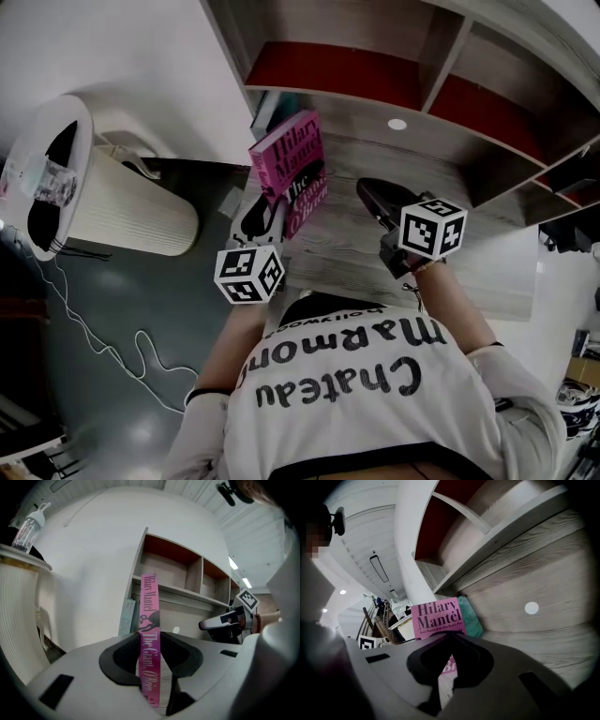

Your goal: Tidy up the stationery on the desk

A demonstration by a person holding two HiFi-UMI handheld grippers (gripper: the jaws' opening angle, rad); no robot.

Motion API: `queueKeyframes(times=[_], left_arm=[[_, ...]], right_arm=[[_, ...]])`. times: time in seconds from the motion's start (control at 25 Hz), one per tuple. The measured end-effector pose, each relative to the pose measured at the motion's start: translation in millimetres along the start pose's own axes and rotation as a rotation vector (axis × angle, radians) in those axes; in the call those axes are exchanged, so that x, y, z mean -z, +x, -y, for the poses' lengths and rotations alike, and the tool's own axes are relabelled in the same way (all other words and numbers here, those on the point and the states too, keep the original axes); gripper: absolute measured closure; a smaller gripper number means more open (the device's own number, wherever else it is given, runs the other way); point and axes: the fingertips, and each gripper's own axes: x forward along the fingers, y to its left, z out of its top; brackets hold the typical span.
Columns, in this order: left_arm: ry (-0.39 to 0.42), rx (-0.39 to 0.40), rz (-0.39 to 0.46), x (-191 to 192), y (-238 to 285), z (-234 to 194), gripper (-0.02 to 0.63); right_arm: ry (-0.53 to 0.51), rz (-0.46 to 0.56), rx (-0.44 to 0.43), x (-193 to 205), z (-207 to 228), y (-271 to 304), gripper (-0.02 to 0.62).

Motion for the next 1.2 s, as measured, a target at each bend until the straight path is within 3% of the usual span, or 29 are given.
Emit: queueKeyframes(times=[0.32,0.48,0.96,1.2], left_arm=[[0.186,-0.022,0.004,-1,33,-10,0.463],[0.235,-0.047,0.006,1,48,-18,0.463],[0.197,-0.148,0.017,17,53,-37,0.463],[0.164,-0.178,-0.019,32,47,-39,0.463]], right_arm=[[0.05,-0.054,0.066,15,27,9,0.581],[0.084,-0.082,0.086,20,39,9,0.581],[0.169,-0.088,0.074,25,50,12,0.581],[0.149,-0.105,0.045,26,43,16,0.581]])
